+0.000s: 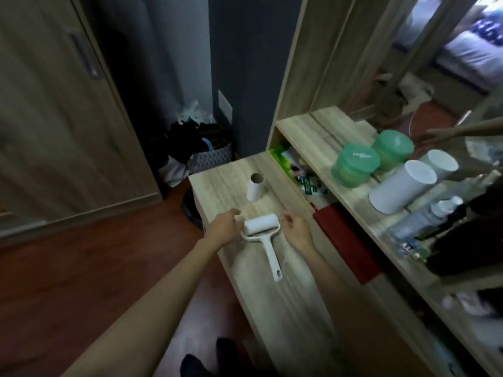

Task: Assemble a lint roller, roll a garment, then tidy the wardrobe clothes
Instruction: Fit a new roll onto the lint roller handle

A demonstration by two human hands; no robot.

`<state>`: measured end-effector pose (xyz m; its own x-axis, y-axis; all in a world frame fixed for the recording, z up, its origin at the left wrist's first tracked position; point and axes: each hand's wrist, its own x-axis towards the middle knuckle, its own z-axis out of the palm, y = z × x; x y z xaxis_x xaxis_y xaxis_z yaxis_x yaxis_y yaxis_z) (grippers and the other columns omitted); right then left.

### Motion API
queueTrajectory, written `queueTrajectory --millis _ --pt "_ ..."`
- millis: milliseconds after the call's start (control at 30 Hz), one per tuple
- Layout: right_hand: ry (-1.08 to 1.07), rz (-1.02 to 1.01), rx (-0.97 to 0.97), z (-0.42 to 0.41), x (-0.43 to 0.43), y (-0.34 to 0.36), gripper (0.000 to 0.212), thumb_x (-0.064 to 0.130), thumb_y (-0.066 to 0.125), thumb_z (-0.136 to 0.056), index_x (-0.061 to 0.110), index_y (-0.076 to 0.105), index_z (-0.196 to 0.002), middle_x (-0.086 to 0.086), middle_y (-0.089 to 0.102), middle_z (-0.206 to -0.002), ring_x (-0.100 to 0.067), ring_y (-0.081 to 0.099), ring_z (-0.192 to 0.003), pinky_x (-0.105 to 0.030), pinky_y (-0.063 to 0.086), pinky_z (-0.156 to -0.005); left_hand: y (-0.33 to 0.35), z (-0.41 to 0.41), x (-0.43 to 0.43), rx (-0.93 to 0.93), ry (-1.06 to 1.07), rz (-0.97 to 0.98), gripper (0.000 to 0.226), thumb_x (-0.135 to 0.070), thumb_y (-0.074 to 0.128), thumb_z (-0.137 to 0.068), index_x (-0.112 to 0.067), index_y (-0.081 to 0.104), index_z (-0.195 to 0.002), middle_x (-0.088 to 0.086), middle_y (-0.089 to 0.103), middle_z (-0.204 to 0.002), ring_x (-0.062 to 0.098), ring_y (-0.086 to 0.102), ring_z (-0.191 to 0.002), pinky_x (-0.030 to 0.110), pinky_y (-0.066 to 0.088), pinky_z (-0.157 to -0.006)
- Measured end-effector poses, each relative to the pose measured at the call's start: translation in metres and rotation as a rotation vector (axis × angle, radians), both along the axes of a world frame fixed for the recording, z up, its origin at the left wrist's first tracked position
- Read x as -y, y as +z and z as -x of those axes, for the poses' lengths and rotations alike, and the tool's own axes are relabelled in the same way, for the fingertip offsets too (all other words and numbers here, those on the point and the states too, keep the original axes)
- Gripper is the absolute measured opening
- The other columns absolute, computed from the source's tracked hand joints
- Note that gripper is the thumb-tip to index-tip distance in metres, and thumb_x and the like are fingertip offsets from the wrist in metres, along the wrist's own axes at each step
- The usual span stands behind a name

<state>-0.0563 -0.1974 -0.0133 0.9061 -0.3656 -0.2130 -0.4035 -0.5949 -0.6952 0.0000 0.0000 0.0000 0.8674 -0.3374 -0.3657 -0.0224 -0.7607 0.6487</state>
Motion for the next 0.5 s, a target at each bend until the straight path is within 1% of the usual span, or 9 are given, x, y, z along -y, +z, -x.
queueTrajectory --millis 100,167,267,300,333,367,400,433,500 --pt "-0.014 -0.052 -0.05 -0.002 -0.002 -0.012 0.03 0.018 0.049 -0.095 0.009 0.061 -0.122 -0.015 0.065 -0.12 -0.031 0.06 -0.11 -0.04 0.048 -0.093 -0.017 0.006 0.01 -0.11 0.095 0.017 0.051 -0.028 0.055 -0.098 -0.008 0.044 -0.143 0.017 0.057 -0.137 0.032 0.055 -0.124 0.03 0.043 -0.094" --pt "-0.052 -0.117 -0.079 -0.003 -0.005 -0.018 0.031 0.018 0.05 -0.095 0.009 0.06 -0.123 -0.014 0.065 -0.118 -0.03 0.062 -0.106 -0.038 0.048 -0.093 -0.03 0.008 0.015 -0.18 0.208 0.109 0.051 -0.03 0.059 -0.094 -0.007 0.05 -0.139 0.014 0.058 -0.136 0.03 0.056 -0.121 0.027 0.042 -0.091" --pt "-0.118 -0.224 -0.081 -0.008 -0.006 -0.019 0.03 0.018 0.05 -0.095 0.011 0.06 -0.122 -0.015 0.066 -0.112 -0.032 0.065 -0.096 -0.048 0.054 -0.086 -0.04 0.005 0.018 -0.29 0.423 0.316 0.046 -0.029 0.062 -0.089 -0.007 0.059 -0.129 0.018 0.063 -0.127 0.026 0.064 -0.099 0.026 0.049 -0.078" --pt "-0.143 -0.28 -0.084 -0.01 -0.006 -0.02 0.03 0.016 0.05 -0.095 0.01 0.058 -0.124 -0.014 0.065 -0.109 -0.03 0.066 -0.092 -0.044 0.058 -0.079 -0.041 0.004 0.019 -0.346 0.483 0.377 0.041 -0.022 0.062 -0.091 -0.007 0.06 -0.129 0.019 0.065 -0.122 0.025 0.064 -0.087 0.029 0.054 -0.074" --pt "-0.166 -0.348 -0.092 -0.011 -0.007 -0.017 0.032 0.013 0.05 -0.096 0.007 0.056 -0.127 -0.014 0.063 -0.108 -0.028 0.065 -0.086 -0.035 0.06 -0.071 -0.037 0.004 0.019 -0.403 0.532 0.437 0.038 -0.016 0.062 -0.092 -0.006 0.059 -0.128 0.019 0.065 -0.115 0.023 0.063 -0.076 0.031 0.057 -0.067" --pt "-0.183 -0.411 -0.1 -0.011 -0.008 -0.015 0.033 0.01 0.05 -0.096 0.004 0.053 -0.129 -0.015 0.061 -0.108 -0.024 0.064 -0.081 -0.025 0.059 -0.061 -0.035 0.004 0.019 -0.446 0.565 0.499 0.036 -0.012 0.061 -0.092 -0.004 0.058 -0.128 0.018 0.064 -0.107 0.021 0.06 -0.067 0.03 0.058 -0.059" --pt "-0.186 -0.447 -0.101 -0.012 -0.009 -0.012 0.035 0.007 0.05 -0.096 0.002 0.051 -0.131 -0.017 0.061 -0.111 -0.021 0.063 -0.078 -0.019 0.057 -0.056 -0.031 0.004 0.018 -0.456 0.578 0.534 0.035 -0.011 0.06 -0.093 -0.003 0.057 -0.127 0.018 0.063 -0.1 0.019 0.059 -0.06 0.028 0.057 -0.053" --pt "-0.182 -0.472 -0.089 -0.013 -0.008 -0.011 0.036 0.006 0.051 -0.095 0.002 0.05 -0.132 -0.019 0.061 -0.115 -0.021 0.063 -0.078 -0.017 0.056 -0.054 -0.028 0.004 0.017 -0.454 0.577 0.561 0.033 -0.013 0.06 -0.094 -0.002 0.057 -0.125 0.017 0.063 -0.094 0.019 0.059 -0.057 0.028 0.055 -0.052" --pt "-0.147 -0.498 -0.044 -0.015 -0.01 -0.005 0.036 0.006 0.053 -0.094 0.006 0.053 -0.13 -0.018 0.062 -0.119 -0.024 0.065 -0.087 -0.021 0.057 -0.059 -0.019 0.003 0.012 -0.444 0.54 0.595 0.031 -0.02 0.06 -0.096 -0.005 0.059 -0.123 0.017 0.064 -0.096 0.018 0.064 -0.057 0.028 0.055 -0.056"
